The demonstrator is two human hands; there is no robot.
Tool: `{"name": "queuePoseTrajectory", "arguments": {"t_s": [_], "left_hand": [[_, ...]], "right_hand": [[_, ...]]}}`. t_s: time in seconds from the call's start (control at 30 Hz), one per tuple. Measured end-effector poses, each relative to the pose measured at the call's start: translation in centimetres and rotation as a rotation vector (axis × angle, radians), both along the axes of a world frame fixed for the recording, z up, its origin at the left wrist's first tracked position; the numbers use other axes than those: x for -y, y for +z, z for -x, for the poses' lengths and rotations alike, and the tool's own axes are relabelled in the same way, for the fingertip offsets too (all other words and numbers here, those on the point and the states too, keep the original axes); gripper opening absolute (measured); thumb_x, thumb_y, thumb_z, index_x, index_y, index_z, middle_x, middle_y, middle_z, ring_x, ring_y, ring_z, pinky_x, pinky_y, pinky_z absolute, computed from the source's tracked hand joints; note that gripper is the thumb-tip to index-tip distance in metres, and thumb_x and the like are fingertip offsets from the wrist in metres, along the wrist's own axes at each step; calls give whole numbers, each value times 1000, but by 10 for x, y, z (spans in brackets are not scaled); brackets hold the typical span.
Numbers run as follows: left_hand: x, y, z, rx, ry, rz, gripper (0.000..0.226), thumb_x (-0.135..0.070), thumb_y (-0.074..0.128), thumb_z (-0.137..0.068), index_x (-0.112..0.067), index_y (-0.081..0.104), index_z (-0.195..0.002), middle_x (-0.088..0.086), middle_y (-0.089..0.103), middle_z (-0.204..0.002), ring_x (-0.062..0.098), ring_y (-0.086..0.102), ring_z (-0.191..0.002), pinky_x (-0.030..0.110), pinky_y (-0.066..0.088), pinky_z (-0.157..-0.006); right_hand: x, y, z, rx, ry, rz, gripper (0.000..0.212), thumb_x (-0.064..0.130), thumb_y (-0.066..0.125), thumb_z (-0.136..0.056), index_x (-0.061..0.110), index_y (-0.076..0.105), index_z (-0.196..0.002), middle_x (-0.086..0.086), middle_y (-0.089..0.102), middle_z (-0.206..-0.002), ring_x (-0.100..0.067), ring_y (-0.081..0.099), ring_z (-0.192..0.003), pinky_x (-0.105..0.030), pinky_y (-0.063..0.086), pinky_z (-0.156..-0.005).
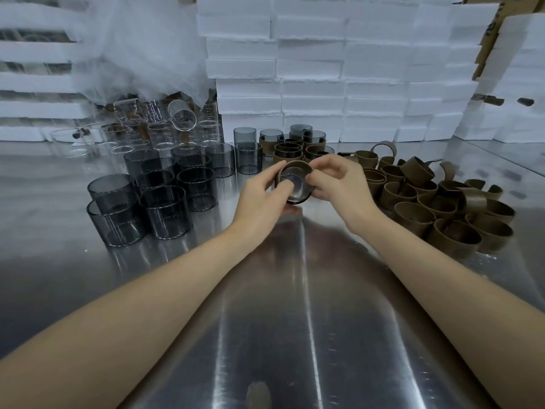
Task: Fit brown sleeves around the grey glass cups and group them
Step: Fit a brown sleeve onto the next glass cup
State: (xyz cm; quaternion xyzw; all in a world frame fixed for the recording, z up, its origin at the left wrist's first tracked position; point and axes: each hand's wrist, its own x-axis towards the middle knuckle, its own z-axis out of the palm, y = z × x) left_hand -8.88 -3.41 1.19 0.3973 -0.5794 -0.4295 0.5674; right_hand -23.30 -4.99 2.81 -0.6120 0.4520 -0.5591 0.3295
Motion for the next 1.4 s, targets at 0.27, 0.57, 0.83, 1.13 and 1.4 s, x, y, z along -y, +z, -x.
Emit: {"name": "queuePoseTrajectory", "arguments": {"t_s": [0.27, 0.57, 0.83, 1.13, 1.4], "left_hand": [[1, -1, -1, 63, -17, 38, 47, 4, 43, -88, -13, 64, -126, -1, 65, -119, 17, 70, -94, 41, 62, -73], [1, 4, -1, 95, -34, 15, 51, 7, 46, -88, -8, 55, -136, 4, 58, -133, 20, 71, -92, 42, 61, -76], [0, 9, -4, 118, -55, 23, 50, 10, 47, -88, -8, 58, -133, 5, 63, -126, 24, 68, -103, 45, 61, -77], [2, 6, -13, 60, -93, 1, 51, 13, 43, -88, -11, 58, -130, 2, 60, -129, 29, 71, -93, 31, 61, -66], [9, 1, -17, -20, -75, 6, 35, -2, 51, -96, -13, 60, -127, 11, 67, -118, 28, 73, -68, 23, 57, -62]], "right_hand": [[0, -1, -2, -60, -49, 63, 21, 9, 67, -80, 29, 74, -81, 7, 75, -83, -6, 70, -84, -28, 56, -79], [1, -1, 2, -40, -21, 87, 21, 16, 64, -75, 33, 74, -82, -4, 76, -82, -31, 70, -89, -51, 57, -83], [9, -7, 10, -52, 59, 94, 31, 0, 57, -89, 24, 73, -101, -5, 75, -97, -19, 70, -98, -45, 57, -88], [14, -8, 15, 32, 121, 47, 22, 0, 69, -84, 20, 76, -92, 1, 76, -90, -14, 72, -90, -33, 57, -81], [11, -11, 6, 292, 460, -356, 41, 26, 48, -97, 6, 53, -133, -17, 61, -130, -34, 58, -119, -43, 46, -105]]}}
